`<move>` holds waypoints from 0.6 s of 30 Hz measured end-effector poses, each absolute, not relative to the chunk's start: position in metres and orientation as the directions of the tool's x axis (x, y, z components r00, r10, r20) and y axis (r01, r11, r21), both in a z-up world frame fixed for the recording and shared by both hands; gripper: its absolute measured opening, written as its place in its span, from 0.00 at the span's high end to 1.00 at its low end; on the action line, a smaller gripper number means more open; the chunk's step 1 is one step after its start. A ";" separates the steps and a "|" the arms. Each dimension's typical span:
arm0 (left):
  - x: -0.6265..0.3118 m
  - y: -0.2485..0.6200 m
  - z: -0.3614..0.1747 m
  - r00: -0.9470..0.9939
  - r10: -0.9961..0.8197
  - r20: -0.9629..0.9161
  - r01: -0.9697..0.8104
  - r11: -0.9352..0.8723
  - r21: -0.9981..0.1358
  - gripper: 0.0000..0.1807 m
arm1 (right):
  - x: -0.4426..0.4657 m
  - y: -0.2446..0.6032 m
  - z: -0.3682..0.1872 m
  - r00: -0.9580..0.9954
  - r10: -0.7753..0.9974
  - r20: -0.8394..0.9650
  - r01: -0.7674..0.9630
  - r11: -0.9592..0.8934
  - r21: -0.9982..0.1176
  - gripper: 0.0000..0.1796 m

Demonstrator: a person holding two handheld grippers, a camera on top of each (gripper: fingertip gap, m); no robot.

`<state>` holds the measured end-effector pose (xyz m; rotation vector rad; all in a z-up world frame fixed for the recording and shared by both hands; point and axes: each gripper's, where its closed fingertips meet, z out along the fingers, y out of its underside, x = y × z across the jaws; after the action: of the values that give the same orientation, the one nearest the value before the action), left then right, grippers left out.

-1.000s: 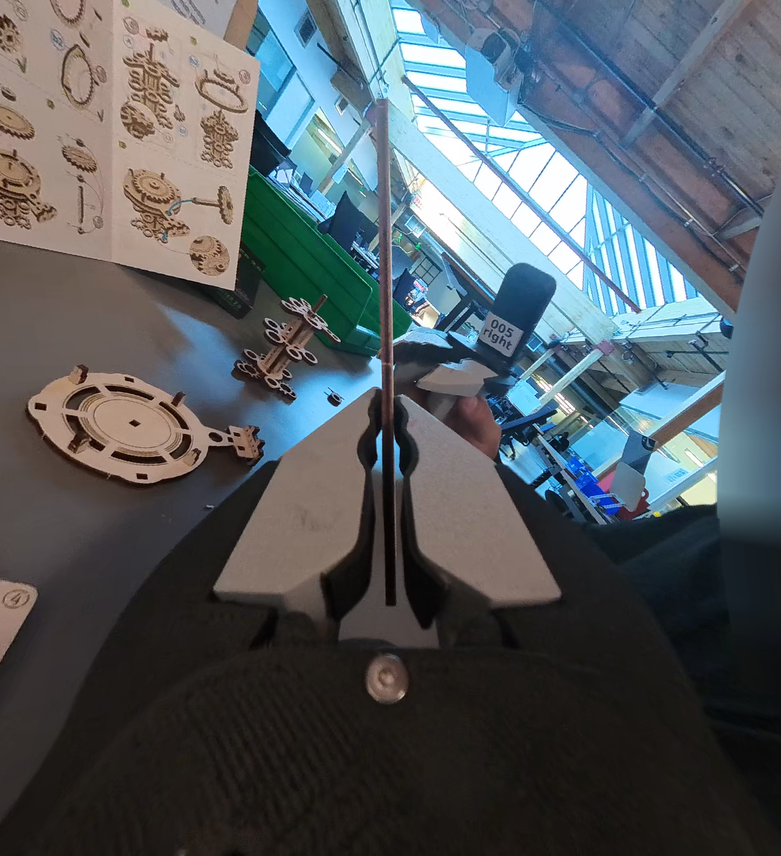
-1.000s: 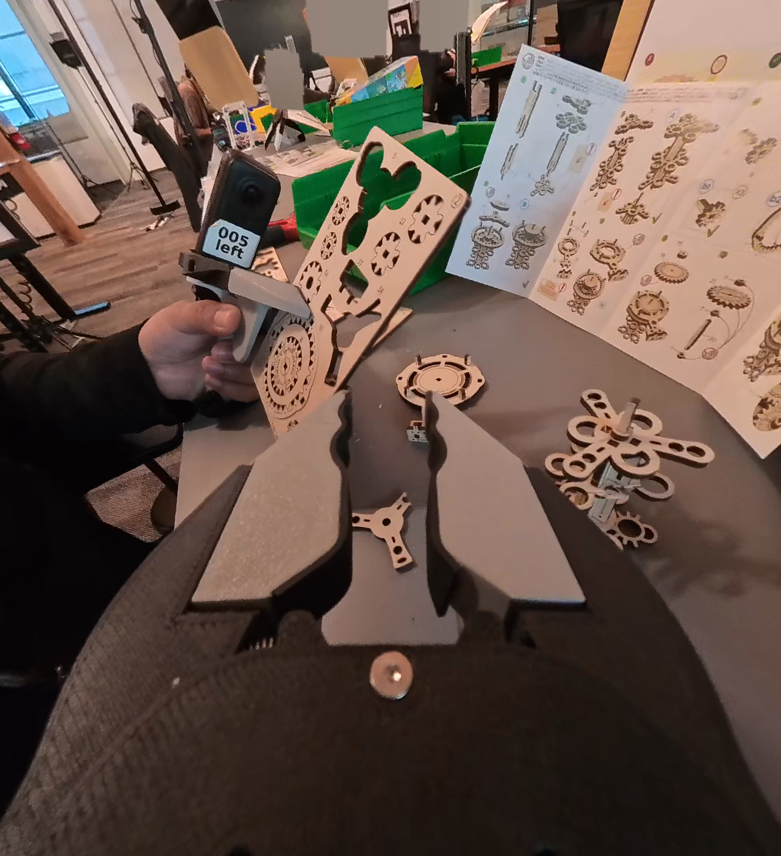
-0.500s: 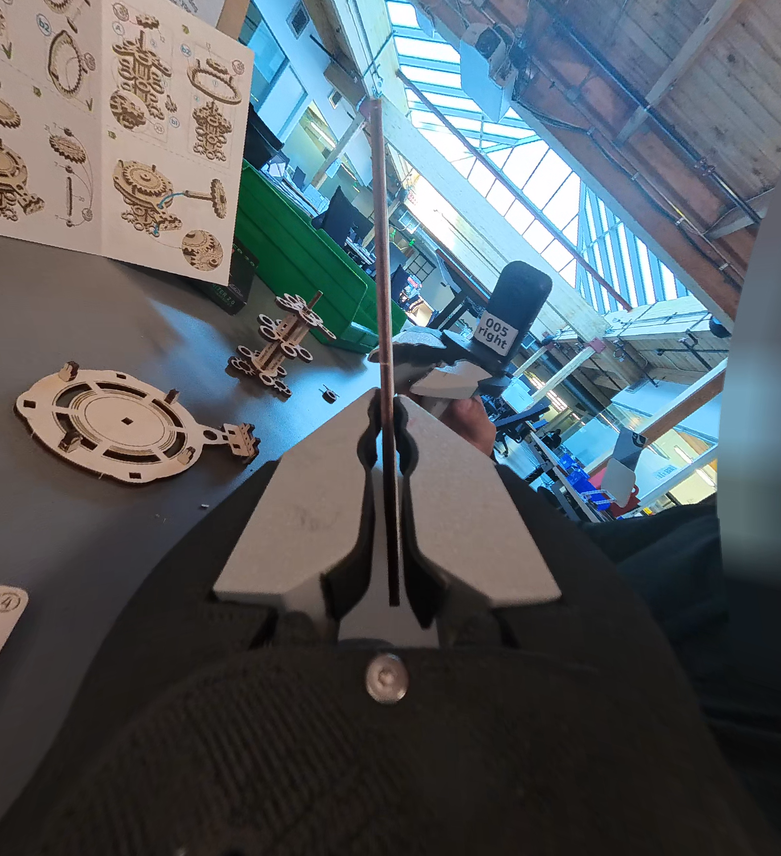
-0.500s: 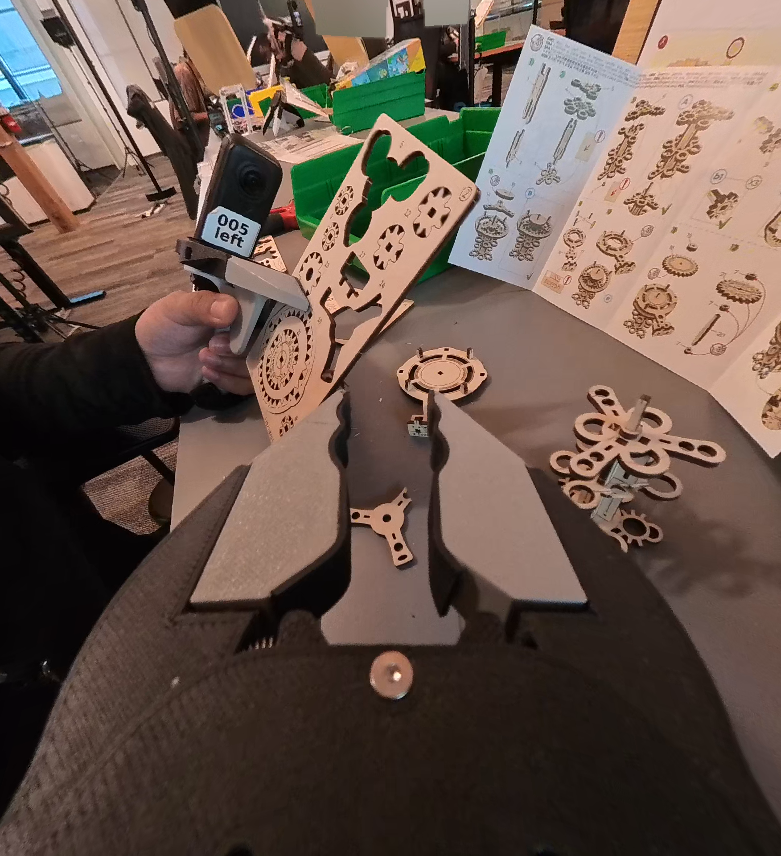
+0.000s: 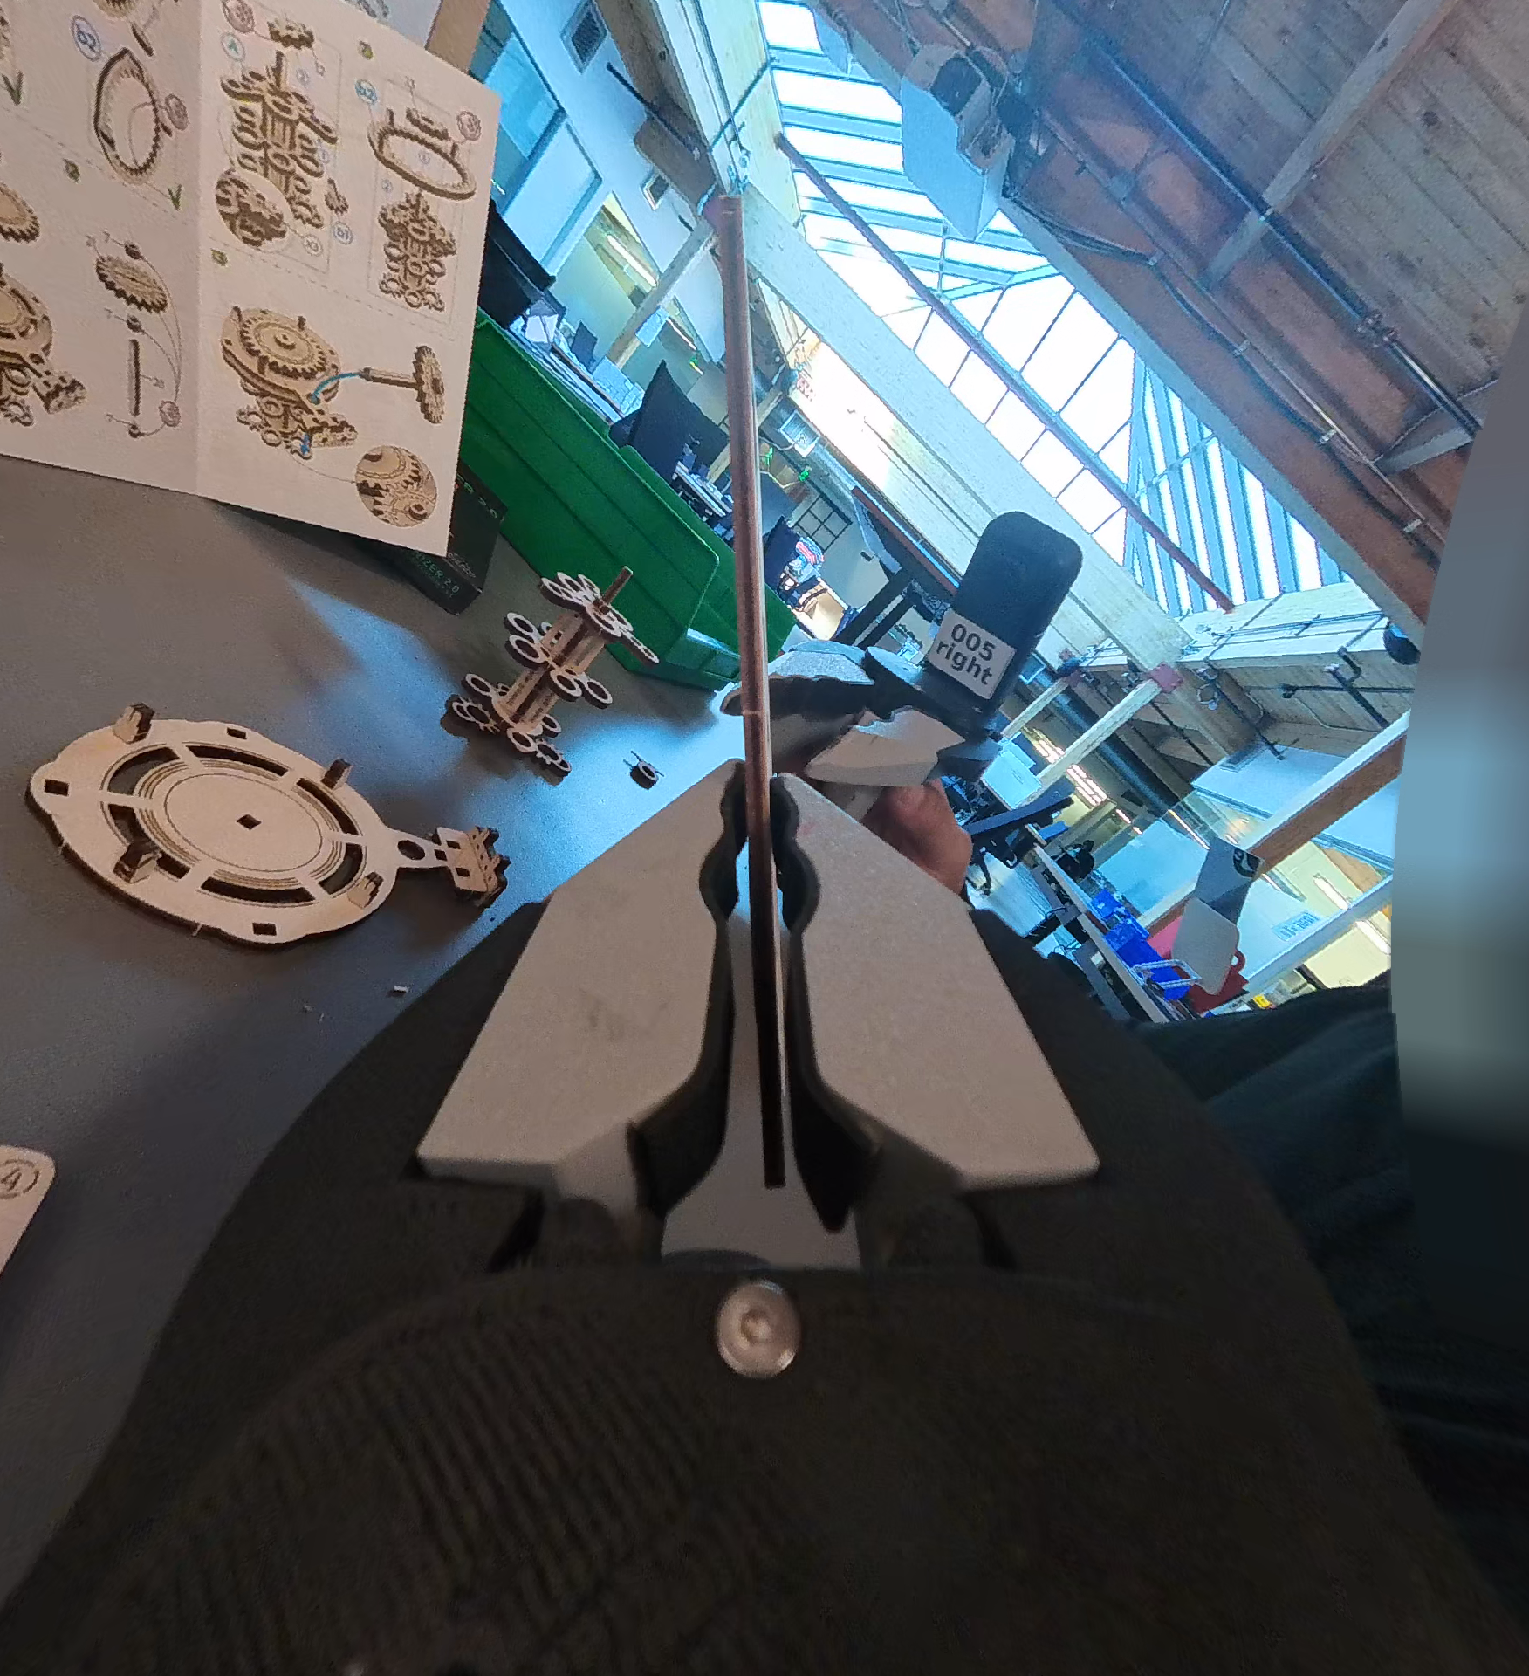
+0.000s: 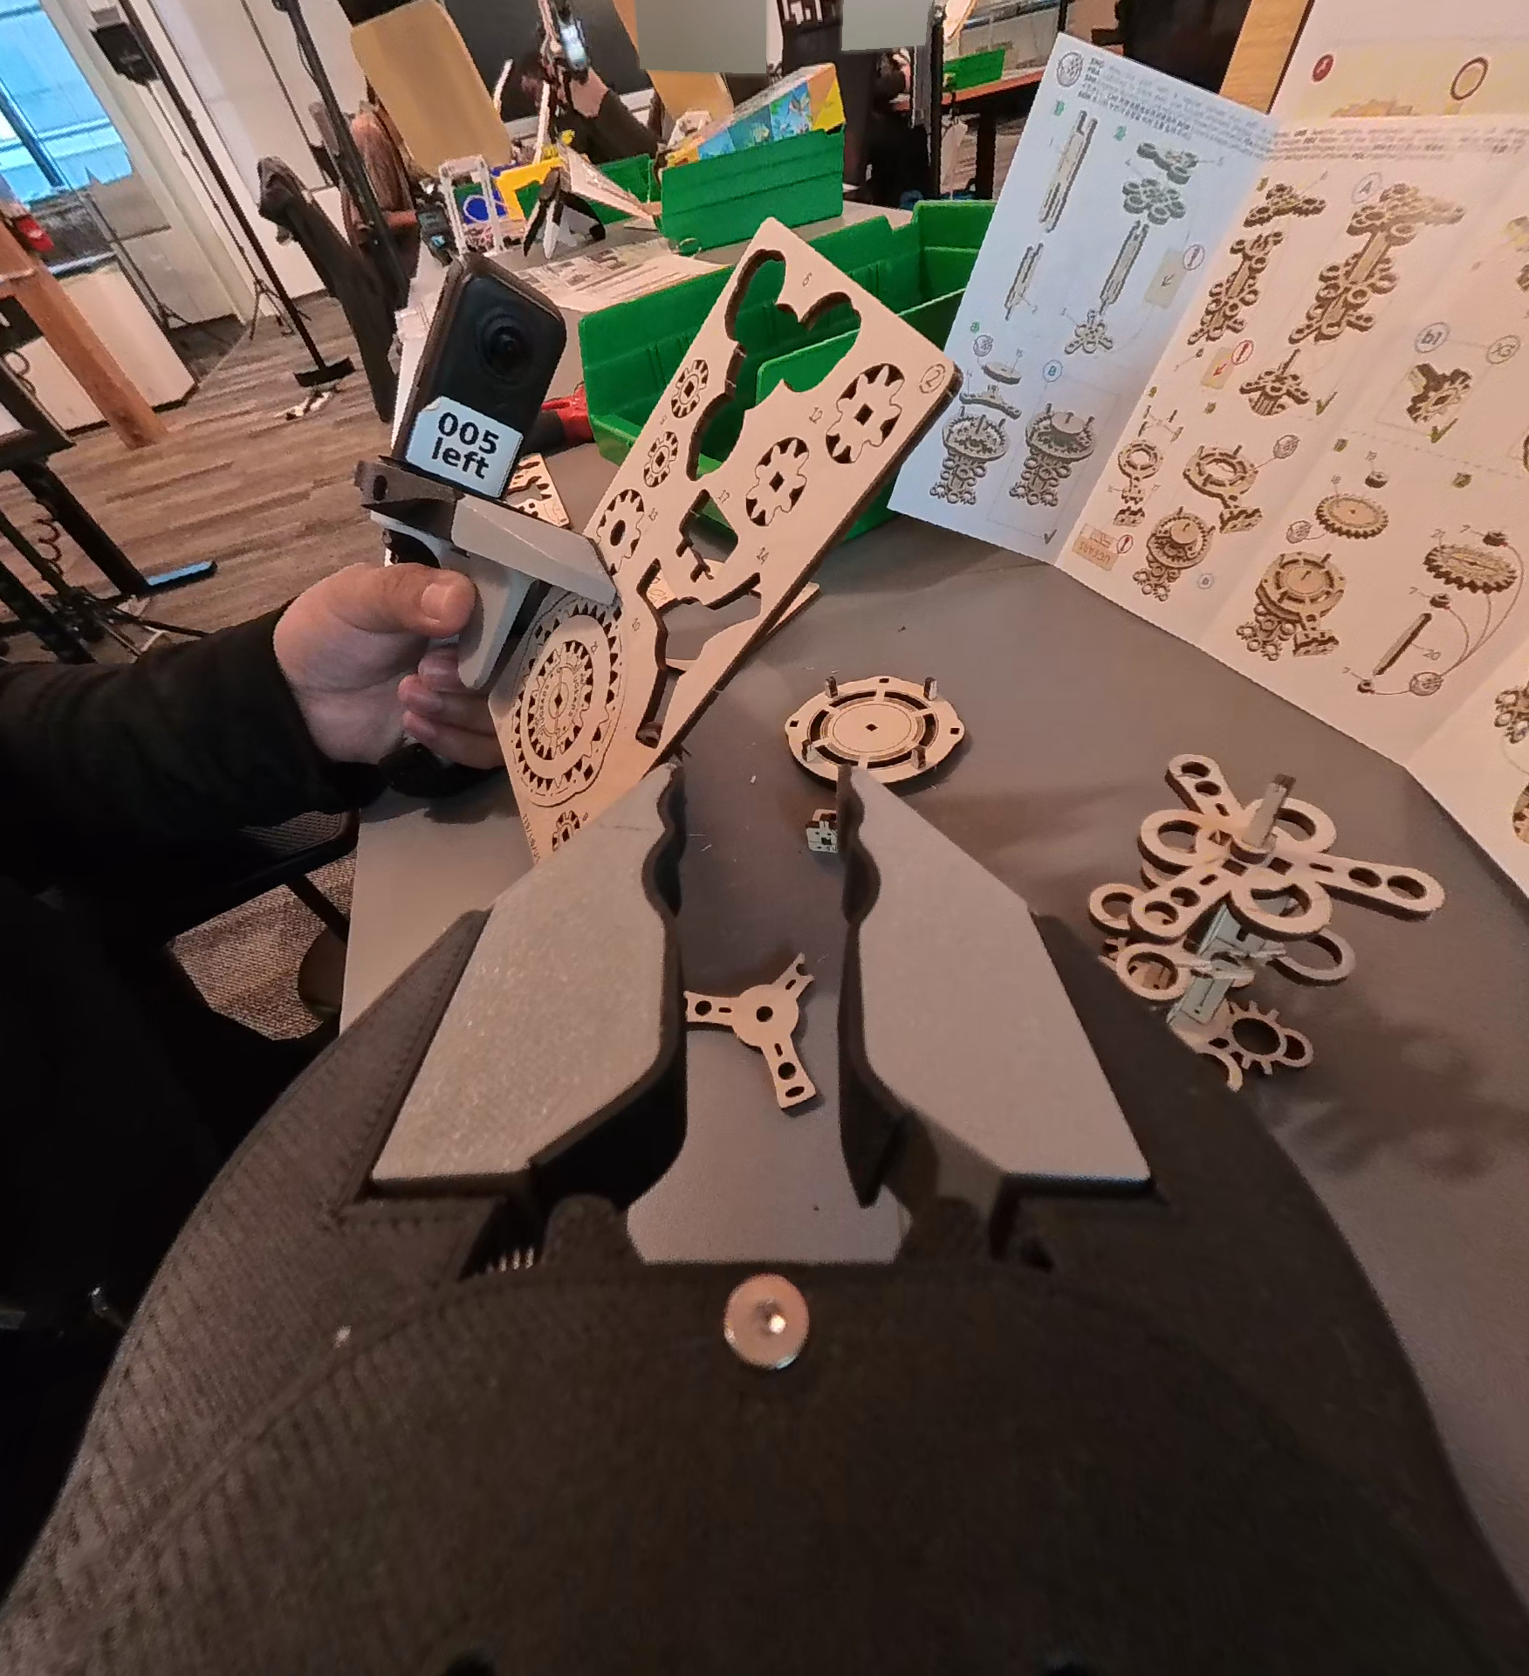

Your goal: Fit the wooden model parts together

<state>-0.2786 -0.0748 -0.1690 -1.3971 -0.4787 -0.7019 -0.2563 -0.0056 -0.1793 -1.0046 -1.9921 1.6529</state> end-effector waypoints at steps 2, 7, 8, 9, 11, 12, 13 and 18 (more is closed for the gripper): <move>-0.279 -0.075 -0.169 0.713 -0.162 0.683 0.695 0.027 -0.719 1.00 | -0.256 -0.006 -0.180 -0.680 0.715 -0.159 0.289 0.063 -0.955 0.84; -0.279 -0.075 -0.169 0.711 -0.163 0.684 0.696 0.026 -0.718 1.00 | -0.256 -0.006 -0.180 -0.682 0.714 -0.157 0.287 0.064 -0.956 0.84; -0.279 -0.075 -0.169 0.711 -0.164 0.684 0.696 0.026 -0.717 1.00 | -0.256 -0.006 -0.180 -0.683 0.713 -0.157 0.286 0.064 -0.956 0.84; -0.278 -0.075 -0.169 0.710 -0.165 0.685 0.697 0.025 -0.717 1.00 | -0.256 -0.007 -0.180 -0.684 0.712 -0.157 0.286 0.065 -0.956 0.83; -0.278 -0.075 -0.169 0.710 -0.165 0.685 0.697 0.025 -0.717 1.00 | -0.256 -0.008 -0.180 -0.686 0.710 -0.156 0.287 0.067 -0.956 0.83; -0.278 -0.075 -0.169 0.710 -0.166 0.685 0.697 0.024 -0.717 1.00 | -0.255 -0.008 -0.180 -0.690 0.707 -0.156 0.286 0.068 -0.956 0.83; -0.278 -0.074 -0.169 0.709 -0.167 0.685 0.697 0.022 -0.716 1.00 | -0.254 -0.010 -0.180 -0.696 0.701 -0.157 0.285 0.070 -0.956 0.82; -0.276 -0.074 -0.169 0.709 -0.176 0.682 0.695 0.017 -0.719 1.00 | -0.251 -0.021 -0.180 -0.729 0.668 -0.148 0.278 0.091 -0.956 0.80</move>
<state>-0.2761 -0.0740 -0.1687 -1.3994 -0.4663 -0.7165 -0.2511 -0.0212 -0.1804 -0.9355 -2.0496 1.6769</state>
